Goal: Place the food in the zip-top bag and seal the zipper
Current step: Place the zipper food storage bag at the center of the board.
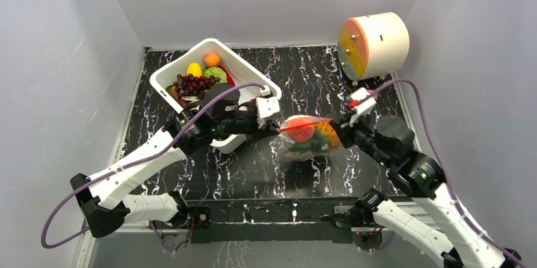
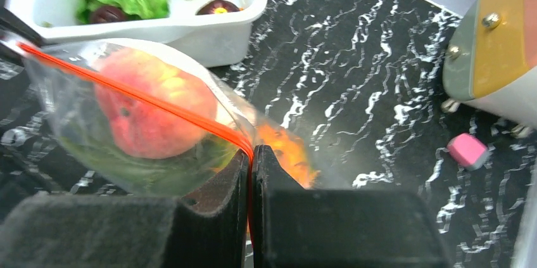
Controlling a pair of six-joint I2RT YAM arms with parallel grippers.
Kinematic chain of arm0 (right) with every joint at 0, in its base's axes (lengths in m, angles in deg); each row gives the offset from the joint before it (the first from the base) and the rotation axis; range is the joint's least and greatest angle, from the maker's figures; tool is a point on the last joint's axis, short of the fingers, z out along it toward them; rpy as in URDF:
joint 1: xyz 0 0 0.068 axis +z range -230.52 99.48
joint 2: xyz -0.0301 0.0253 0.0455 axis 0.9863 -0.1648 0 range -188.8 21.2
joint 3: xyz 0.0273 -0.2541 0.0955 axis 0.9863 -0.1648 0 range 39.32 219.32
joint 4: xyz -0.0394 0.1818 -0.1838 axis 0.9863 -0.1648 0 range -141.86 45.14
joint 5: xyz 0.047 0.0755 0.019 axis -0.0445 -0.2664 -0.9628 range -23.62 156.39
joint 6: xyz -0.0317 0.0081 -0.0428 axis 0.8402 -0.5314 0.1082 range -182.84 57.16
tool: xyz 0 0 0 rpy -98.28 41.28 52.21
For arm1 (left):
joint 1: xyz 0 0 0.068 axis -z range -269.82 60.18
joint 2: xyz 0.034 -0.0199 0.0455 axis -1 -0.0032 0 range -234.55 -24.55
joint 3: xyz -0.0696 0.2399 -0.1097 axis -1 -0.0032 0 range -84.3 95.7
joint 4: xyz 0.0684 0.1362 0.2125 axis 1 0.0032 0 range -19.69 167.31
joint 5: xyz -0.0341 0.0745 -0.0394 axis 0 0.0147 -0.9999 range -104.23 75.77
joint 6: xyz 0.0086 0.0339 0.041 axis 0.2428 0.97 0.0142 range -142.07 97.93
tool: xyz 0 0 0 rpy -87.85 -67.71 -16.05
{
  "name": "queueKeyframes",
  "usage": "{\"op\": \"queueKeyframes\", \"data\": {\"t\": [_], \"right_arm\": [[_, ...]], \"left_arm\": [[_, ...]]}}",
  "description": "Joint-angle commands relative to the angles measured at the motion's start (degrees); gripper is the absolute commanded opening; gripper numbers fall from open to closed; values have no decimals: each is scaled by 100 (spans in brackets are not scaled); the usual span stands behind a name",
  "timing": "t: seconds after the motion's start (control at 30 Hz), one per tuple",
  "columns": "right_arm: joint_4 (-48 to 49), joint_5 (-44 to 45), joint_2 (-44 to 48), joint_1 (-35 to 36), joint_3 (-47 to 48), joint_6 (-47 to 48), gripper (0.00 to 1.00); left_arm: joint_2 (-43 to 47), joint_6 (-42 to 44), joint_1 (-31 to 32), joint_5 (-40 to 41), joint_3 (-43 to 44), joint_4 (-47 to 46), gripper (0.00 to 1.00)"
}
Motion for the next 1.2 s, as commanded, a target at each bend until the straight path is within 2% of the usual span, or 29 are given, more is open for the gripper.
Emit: {"op": "queueKeyframes", "data": {"t": [0.0,0.1,0.17,0.23,0.43,0.67,0.93,1.07,1.17], "right_arm": [[-280,80,811,-137,364,-1040,0],[-447,-40,1178,-144,426,-1067,0],[-516,560,1329,-137,459,-1314,0],[-413,707,1399,-134,350,-1286,2],[-1,1039,1280,-132,-56,-1333,38],[435,1222,1182,-133,-125,-1413,64],[480,1082,1272,-133,-61,-1428,77],[504,1073,1332,-136,-106,-1493,83],[487,1052,1333,-130,-92,-1572,92]], "left_arm": [[386,-671,-31,-922,-449,-542,0],[245,-962,-36,-1012,-709,-959,0],[48,-1104,-32,-1027,-812,-1141,0],[-163,-1274,-34,-985,-892,-1327,0],[-821,-1519,-32,-733,-994,-1995,0],[-1763,-1471,-38,-705,-800,-2305,0],[-2401,-1613,-48,-72,-324,-2784,0],[-2924,-1681,-91,346,202,-2688,0],[-3221,-1739,-156,705,463,-2665,0]]}}
